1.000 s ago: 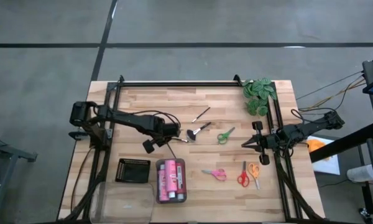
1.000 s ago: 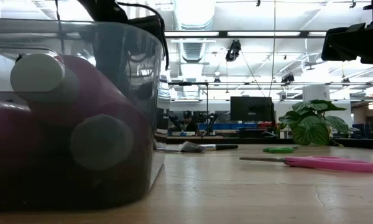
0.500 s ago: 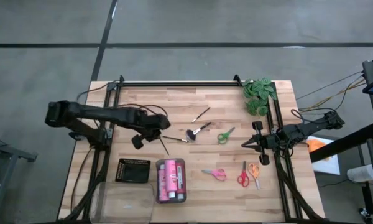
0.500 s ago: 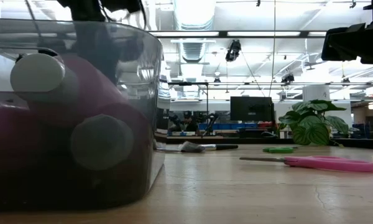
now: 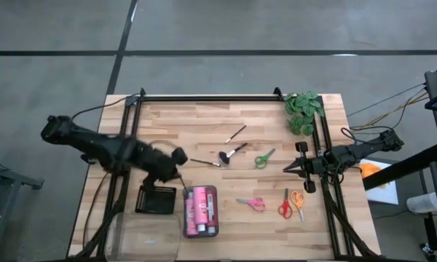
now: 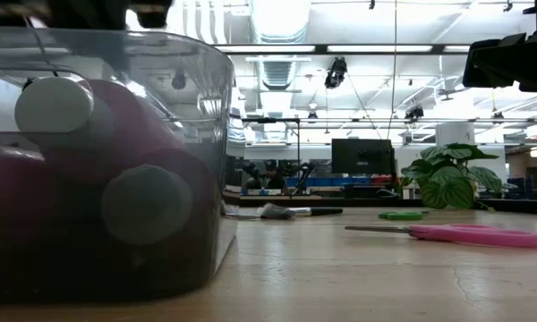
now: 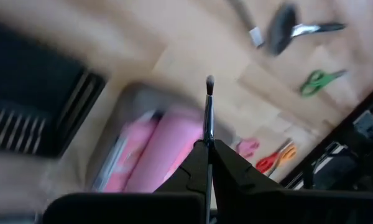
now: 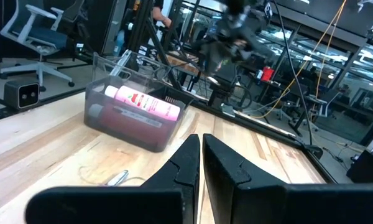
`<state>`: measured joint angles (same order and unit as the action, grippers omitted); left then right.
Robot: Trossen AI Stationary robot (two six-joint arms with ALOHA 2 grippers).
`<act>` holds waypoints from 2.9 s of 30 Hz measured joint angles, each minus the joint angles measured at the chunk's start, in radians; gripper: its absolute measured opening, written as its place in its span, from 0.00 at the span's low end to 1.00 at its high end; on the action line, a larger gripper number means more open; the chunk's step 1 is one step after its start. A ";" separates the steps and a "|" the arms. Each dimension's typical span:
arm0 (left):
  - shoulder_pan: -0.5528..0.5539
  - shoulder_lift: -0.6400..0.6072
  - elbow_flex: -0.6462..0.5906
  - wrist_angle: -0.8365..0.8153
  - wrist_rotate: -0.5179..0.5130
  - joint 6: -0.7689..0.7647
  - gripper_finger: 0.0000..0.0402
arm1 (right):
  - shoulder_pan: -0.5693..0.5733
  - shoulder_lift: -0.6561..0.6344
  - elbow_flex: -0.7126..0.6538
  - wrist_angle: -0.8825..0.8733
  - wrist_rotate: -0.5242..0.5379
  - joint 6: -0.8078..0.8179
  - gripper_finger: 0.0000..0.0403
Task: Pick & Place Paint Supplies
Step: Put the bottom eyeshadow brush into the transparent bin
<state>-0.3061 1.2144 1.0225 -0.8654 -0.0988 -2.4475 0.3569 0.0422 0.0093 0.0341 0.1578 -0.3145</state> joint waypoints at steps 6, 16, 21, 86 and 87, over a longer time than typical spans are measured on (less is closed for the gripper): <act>-0.260 0.010 0.006 0.003 -0.069 -0.439 0.02 | 0.000 0.000 0.000 0.000 0.000 0.000 0.04; -0.412 0.143 0.212 -0.209 0.105 -0.669 0.00 | 0.000 0.004 0.000 0.001 0.000 0.000 0.04; -0.417 0.201 0.326 -0.356 0.279 -0.693 0.00 | 0.000 0.004 0.000 0.001 0.000 0.000 0.04; -0.476 0.640 0.281 -0.245 0.360 -0.695 0.13 | 0.000 0.005 0.000 0.000 0.000 0.000 0.04; -0.476 0.640 0.281 -0.245 0.360 -0.695 0.15 | 0.000 0.005 0.000 0.000 0.000 0.000 0.04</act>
<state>-0.7818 1.8542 1.3033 -1.1103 0.2615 -3.1422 0.3567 0.0475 0.0091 0.0341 0.1577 -0.3145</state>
